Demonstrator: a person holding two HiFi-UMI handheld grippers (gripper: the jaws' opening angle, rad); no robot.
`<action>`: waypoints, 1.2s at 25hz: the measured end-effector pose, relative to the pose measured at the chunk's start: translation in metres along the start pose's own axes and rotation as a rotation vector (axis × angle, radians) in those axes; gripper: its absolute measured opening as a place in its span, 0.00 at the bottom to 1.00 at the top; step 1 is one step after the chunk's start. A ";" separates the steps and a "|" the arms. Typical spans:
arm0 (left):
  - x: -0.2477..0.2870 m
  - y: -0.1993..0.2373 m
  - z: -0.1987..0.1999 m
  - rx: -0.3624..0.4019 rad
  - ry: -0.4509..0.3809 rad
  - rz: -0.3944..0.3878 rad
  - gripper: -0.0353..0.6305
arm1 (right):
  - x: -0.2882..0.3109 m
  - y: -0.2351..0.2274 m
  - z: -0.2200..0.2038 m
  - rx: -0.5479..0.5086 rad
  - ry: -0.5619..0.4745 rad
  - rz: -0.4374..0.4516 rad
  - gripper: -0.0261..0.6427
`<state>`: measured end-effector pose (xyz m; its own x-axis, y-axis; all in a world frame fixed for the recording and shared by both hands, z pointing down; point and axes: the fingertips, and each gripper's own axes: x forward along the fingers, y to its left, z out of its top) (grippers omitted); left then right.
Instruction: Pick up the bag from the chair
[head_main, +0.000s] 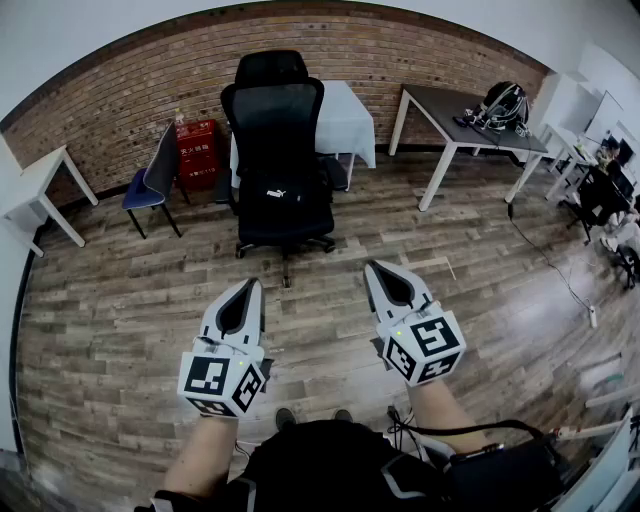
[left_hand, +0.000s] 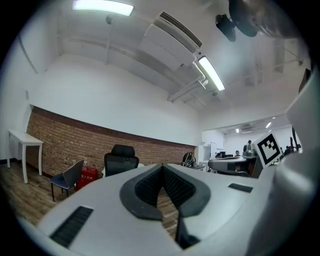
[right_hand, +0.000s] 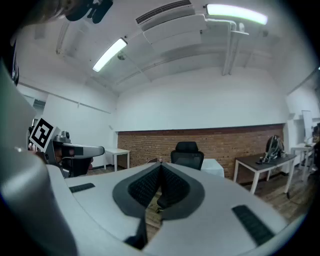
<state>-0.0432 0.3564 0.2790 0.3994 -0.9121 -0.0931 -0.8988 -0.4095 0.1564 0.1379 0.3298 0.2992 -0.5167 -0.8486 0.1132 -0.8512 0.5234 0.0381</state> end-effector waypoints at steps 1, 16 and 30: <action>0.001 0.001 0.001 -0.002 0.000 -0.009 0.07 | 0.002 0.001 0.001 0.001 -0.001 -0.001 0.06; 0.000 0.013 0.008 0.015 0.008 -0.054 0.07 | 0.015 0.021 0.006 -0.016 0.031 -0.011 0.06; -0.003 0.054 -0.005 0.014 0.030 -0.105 0.07 | 0.038 0.051 0.000 -0.008 0.011 -0.042 0.06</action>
<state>-0.0924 0.3369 0.2928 0.4967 -0.8643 -0.0785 -0.8540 -0.5029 0.1332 0.0746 0.3245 0.3051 -0.4796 -0.8689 0.1224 -0.8713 0.4881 0.0508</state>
